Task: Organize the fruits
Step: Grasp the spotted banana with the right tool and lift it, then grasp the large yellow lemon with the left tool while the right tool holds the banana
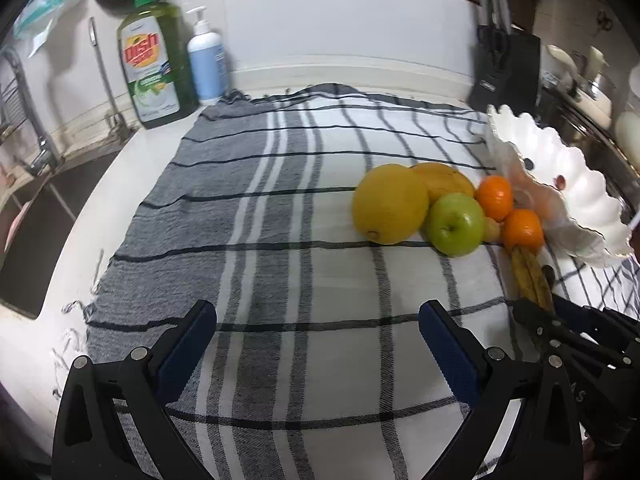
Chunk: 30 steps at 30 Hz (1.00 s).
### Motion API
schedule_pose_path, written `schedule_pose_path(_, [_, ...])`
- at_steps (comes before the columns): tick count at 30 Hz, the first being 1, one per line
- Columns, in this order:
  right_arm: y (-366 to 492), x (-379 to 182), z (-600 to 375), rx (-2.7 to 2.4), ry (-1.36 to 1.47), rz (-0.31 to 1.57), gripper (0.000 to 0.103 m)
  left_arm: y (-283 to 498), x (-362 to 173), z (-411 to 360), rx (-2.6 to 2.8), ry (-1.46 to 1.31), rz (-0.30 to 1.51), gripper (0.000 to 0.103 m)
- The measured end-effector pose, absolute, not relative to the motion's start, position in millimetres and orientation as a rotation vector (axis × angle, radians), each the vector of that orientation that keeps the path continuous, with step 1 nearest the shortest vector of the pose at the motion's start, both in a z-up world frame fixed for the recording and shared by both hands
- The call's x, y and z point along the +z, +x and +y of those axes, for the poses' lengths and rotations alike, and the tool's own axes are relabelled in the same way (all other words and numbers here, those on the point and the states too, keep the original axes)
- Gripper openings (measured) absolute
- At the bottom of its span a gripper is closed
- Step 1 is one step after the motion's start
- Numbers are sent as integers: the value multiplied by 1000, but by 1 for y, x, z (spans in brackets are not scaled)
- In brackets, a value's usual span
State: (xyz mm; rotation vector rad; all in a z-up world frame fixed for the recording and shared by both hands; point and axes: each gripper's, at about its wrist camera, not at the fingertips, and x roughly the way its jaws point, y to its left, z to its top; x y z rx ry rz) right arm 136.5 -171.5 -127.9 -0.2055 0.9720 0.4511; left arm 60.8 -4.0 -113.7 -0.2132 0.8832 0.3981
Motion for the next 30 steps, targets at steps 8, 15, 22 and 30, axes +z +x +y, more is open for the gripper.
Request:
schedule_pose_path(8, [115,-107,-191,350,-77,880,31,62,-102,-14,258,-183,826,103])
schedule_pose_path(15, [104,-96,-213,236,-22,832,31,73,-93,-28,142,-117,792,103])
schedule_pose_path(22, [100,-88,-215,196,9,806,31,84,-90,-32,73,-89,779,98])
schedule_pose_path(30, [107,-78,-187,222,21,772,31,98,-87,-12,63,-45,792,98])
